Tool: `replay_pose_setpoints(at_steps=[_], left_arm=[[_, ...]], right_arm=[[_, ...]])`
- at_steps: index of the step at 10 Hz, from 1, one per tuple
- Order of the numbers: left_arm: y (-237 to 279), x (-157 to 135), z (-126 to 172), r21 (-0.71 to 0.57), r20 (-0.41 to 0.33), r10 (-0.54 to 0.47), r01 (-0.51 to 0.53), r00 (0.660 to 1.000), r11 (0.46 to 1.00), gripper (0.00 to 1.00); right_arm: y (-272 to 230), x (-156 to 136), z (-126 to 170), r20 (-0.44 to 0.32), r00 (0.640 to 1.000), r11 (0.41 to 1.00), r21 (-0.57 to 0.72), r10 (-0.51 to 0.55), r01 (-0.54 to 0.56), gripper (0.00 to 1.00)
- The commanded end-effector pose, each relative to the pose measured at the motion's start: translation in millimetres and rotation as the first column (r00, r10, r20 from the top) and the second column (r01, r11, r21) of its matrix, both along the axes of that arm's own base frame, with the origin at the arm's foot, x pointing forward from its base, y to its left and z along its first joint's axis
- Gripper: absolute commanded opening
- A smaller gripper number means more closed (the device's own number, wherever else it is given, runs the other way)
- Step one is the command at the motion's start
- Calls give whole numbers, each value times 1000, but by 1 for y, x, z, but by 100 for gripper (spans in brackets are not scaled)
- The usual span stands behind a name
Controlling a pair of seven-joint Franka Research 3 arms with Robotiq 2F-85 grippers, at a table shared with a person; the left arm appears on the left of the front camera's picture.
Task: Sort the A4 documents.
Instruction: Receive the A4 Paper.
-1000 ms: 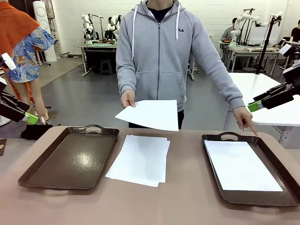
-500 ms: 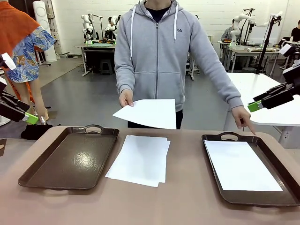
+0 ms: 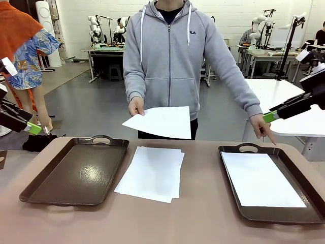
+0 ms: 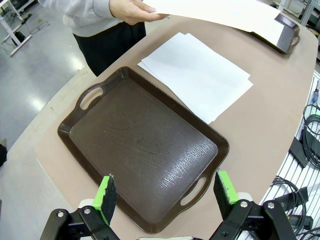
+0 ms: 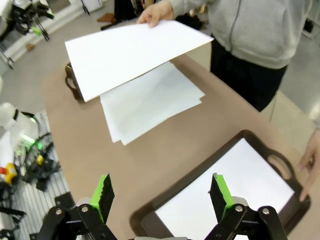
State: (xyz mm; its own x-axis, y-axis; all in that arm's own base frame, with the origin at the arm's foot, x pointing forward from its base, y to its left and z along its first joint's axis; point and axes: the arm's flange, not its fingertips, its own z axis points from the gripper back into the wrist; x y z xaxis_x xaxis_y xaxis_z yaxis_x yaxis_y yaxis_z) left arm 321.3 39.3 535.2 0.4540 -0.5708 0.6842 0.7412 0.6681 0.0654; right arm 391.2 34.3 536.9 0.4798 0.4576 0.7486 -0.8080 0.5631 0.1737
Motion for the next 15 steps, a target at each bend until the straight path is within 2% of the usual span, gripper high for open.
replay_pose_setpoints(at_steps=[1,3,4,5,6,9,11,13,15], left_arm=[[1,0,-1,-10,-1,-4,4,1000,1000,100],[1,0,-1,-10,-1,-4,4,1000,1000,100],[1,0,-1,-10,-1,-4,4,1000,1000,100],[1,0,-1,-10,-1,-4,4,1000,1000,100],[1,0,-1,-10,-1,-4,4,1000,1000,100],[1,0,-1,-10,-1,-4,4,1000,1000,100],[1,0,-1,-10,-1,-4,4,1000,1000,100],[1,0,-1,-10,-1,-4,4,1000,1000,100],[1,0,-1,-10,-1,-4,4,1000,1000,100]], right_arm=[[33,3,-17,-86,994,994,85,-68,75,100],[56,6,-27,-180,979,982,146,-95,122,100],[65,12,-33,-278,957,971,193,-85,143,100],[76,24,-39,-404,912,957,232,-66,173,100],[84,37,-46,-493,867,943,253,-65,215,100],[114,76,-71,-680,733,907,303,-11,294,100],[130,99,-79,-719,695,880,324,-8,346,100],[145,117,-91,-784,620,845,334,3,418,100],[160,125,-109,-826,563,827,313,-5,467,100]])
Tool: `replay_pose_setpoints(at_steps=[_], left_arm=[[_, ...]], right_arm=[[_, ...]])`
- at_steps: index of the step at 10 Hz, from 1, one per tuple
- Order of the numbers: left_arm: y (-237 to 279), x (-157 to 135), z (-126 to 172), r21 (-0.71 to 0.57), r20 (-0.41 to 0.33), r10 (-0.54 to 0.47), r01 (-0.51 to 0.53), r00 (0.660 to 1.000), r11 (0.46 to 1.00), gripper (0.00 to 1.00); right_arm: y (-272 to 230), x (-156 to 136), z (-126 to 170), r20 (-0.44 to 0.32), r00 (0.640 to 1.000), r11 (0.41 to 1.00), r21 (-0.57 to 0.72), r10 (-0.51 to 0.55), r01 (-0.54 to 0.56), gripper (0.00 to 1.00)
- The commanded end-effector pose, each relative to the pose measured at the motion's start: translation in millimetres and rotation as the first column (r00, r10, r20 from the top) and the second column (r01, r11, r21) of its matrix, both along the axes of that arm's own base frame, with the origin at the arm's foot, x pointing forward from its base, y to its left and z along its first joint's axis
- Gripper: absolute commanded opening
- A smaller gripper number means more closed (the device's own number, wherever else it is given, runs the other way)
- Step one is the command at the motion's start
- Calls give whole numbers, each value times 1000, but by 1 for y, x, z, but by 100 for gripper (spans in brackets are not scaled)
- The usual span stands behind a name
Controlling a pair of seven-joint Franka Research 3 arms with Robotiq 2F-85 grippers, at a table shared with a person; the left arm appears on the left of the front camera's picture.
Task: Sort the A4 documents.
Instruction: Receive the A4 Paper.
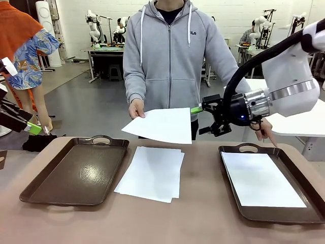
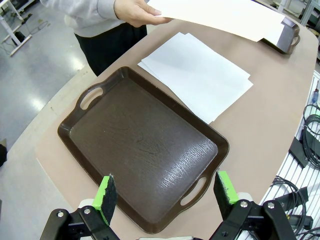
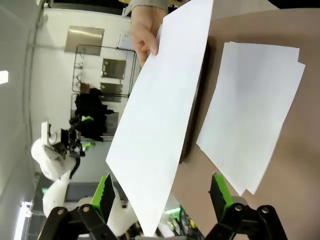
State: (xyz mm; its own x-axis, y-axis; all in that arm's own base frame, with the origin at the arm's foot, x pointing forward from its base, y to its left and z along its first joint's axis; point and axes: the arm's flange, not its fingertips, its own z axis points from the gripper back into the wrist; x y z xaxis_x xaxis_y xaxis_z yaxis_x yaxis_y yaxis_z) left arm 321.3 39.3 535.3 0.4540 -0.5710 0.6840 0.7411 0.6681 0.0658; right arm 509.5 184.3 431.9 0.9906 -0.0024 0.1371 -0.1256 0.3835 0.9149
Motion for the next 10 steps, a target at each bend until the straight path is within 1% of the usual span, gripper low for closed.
replay_pose_setpoints(at_steps=[1,2,4,6,10], left_arm=[[1,0,-1,-10,-2,-4,4,1000,1000,100],[1,0,-1,-10,-2,-4,4,1000,1000,100],[1,0,-1,-10,-2,-4,4,1000,1000,100],[1,0,-1,-10,-2,-4,4,1000,1000,100],[1,0,-1,-10,-2,-4,4,1000,1000,100]], right_arm=[[15,6,-13,-65,996,998,21,-58,60,100],[20,5,-22,-92,992,996,40,-81,85,100],[27,1,-32,-119,987,990,81,-105,115,100],[32,-1,-30,-115,987,983,131,-115,130,100],[40,-7,-35,-152,979,966,203,-133,162,100]])
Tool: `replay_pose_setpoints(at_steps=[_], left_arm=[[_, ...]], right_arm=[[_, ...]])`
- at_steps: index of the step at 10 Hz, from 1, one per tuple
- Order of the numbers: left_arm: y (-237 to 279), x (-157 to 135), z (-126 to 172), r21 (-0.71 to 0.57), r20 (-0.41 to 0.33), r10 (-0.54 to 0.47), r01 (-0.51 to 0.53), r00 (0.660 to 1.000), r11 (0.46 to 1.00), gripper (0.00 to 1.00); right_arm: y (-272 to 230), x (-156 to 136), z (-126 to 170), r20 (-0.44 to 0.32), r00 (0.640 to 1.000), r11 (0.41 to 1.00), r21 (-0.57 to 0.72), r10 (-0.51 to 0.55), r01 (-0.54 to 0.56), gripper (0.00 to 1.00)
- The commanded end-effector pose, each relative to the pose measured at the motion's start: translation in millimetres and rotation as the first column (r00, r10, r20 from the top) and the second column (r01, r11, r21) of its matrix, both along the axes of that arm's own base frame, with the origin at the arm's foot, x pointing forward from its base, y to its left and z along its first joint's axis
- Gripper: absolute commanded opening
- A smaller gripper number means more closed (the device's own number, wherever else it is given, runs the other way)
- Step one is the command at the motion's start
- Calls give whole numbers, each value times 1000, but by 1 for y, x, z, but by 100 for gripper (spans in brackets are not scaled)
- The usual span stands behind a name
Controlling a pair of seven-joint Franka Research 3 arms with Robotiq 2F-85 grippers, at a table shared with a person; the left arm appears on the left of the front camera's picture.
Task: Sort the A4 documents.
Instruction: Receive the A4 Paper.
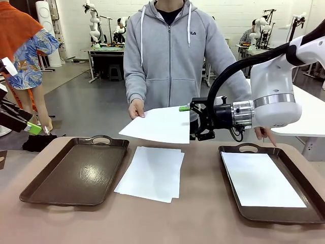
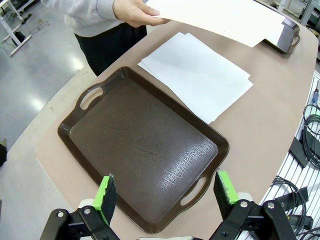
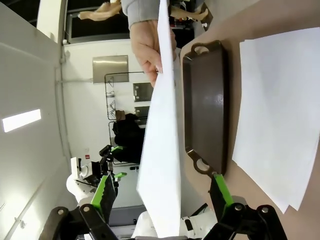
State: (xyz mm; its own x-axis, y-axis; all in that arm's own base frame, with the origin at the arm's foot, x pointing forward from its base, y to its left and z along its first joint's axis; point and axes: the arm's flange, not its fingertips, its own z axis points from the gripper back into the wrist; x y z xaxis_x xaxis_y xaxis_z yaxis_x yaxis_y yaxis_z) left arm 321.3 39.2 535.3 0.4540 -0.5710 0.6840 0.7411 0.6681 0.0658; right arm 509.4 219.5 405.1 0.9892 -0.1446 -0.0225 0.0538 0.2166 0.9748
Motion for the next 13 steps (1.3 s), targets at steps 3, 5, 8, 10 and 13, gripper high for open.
replay_pose_setpoints(at_steps=[3,5,8,10,13], left_arm=[[1,0,-1,-10,-2,-4,4,1000,1000,100],[1,0,-1,-10,-2,-4,4,1000,1000,100],[1,0,-1,-10,-2,-4,4,1000,1000,100],[1,0,-1,-10,-2,-4,4,1000,1000,100],[1,0,-1,-10,-2,-4,4,1000,1000,100]], right_arm=[[10,-10,-11,-11,1000,998,66,-16,17,100],[12,-11,-14,-24,1000,997,76,-4,6,100],[14,-12,-16,-23,1000,996,89,12,-10,87],[15,-12,-15,-22,1000,996,93,20,-18,68],[15,-8,-14,-15,1000,996,91,17,-16,42]])
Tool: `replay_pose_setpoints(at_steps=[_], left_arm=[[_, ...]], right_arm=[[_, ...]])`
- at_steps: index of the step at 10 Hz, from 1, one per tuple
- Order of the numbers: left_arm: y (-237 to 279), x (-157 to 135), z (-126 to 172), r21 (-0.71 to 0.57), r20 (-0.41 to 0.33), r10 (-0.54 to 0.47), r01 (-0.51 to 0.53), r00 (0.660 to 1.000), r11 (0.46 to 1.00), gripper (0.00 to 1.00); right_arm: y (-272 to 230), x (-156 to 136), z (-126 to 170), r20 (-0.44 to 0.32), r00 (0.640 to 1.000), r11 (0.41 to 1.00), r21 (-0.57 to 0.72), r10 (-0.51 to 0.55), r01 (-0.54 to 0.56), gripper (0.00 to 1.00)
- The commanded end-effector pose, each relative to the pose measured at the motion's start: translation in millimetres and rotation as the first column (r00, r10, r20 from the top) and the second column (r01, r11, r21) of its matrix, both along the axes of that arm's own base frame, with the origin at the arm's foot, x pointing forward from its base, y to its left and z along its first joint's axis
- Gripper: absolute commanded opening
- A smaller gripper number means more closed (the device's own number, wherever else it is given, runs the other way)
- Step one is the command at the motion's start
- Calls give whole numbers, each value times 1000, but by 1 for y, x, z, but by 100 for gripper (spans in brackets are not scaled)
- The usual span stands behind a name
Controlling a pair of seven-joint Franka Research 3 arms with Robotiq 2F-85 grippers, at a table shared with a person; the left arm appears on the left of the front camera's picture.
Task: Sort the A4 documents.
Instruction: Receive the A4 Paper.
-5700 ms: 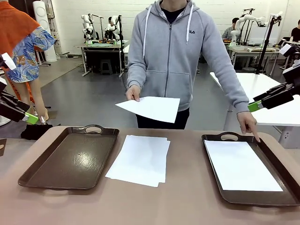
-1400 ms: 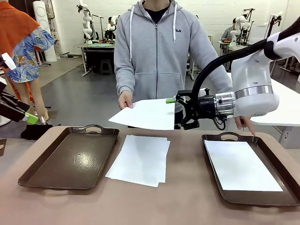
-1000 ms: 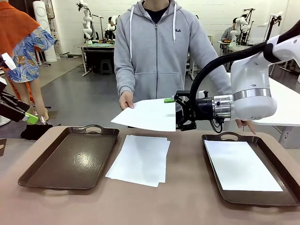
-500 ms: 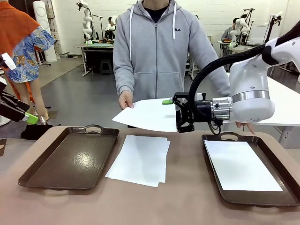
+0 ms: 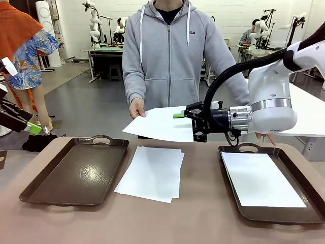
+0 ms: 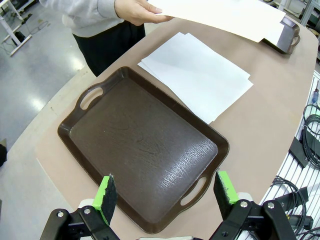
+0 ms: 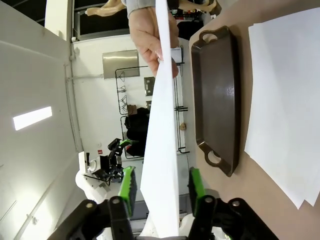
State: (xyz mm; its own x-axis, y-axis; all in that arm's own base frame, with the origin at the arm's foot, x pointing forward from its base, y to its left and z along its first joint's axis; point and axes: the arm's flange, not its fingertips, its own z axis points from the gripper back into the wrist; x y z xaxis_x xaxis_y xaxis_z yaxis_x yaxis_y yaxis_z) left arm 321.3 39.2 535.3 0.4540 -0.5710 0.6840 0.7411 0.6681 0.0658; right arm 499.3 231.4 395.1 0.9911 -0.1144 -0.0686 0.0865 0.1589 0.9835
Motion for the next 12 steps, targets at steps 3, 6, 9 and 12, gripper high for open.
replay_pose_setpoints(at_steps=[3,6,9,12], left_arm=[[1,0,-1,-10,-2,-4,4,1000,1000,100],[1,0,-1,-10,-2,-4,4,1000,1000,100],[1,0,-1,-10,-2,-4,4,1000,1000,100],[1,0,-1,-10,-2,-4,4,1000,1000,100]], right_arm=[[0,6,-3,21,1000,999,28,-19,18,12],[-1,7,-2,21,1000,999,35,-19,19,0],[-1,7,-4,14,1000,999,38,-14,14,0],[-5,3,-5,32,996,996,45,81,-82,0]])
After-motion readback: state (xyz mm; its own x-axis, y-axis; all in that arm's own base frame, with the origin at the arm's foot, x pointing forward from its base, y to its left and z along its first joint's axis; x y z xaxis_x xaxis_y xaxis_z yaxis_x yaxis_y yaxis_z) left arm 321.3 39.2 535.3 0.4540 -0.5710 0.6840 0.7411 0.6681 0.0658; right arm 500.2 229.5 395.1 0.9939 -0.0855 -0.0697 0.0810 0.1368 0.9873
